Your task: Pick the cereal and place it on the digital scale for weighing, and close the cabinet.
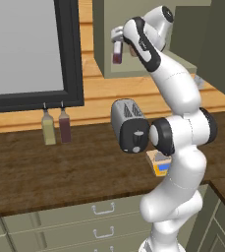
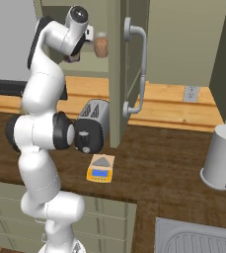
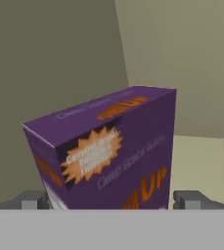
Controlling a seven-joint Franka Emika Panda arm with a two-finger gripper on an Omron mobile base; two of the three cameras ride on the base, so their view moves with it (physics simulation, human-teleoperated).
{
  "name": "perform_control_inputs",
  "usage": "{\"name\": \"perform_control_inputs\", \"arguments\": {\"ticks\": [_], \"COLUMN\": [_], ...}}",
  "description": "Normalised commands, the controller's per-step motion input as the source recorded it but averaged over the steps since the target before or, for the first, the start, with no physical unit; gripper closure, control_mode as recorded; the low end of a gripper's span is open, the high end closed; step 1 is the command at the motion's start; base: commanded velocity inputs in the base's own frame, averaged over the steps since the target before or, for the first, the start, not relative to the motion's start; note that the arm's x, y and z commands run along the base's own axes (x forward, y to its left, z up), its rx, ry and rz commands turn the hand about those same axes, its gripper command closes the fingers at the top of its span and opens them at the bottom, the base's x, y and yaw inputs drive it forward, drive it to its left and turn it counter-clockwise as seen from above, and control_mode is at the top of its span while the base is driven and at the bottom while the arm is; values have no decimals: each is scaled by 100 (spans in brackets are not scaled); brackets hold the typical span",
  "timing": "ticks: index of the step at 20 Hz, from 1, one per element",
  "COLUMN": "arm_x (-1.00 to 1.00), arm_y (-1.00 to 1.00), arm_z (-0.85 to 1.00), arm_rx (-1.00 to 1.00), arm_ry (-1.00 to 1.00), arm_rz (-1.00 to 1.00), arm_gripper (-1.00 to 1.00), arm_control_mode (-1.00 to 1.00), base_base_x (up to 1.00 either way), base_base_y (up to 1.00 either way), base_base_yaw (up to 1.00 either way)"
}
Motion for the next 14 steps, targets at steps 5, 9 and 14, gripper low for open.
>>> {"name": "perform_control_inputs", "arguments": {"ticks": [5,9,14], "arm_x": [35,10,0], "arm_y": [14,0,-17], "arm_z": [-7,-9,-45], "arm_rx": [0,0,0], "arm_ry": [1,0,-13], "arm_rz": [-4,-4,0], "arm_gripper": [-100,-100,-100], "arm_control_mode": [-100,-100,-100], "base_base_x": [0,0,0], "base_base_y": [0,0,0], "base_base_yaw": [0,0,0]}}
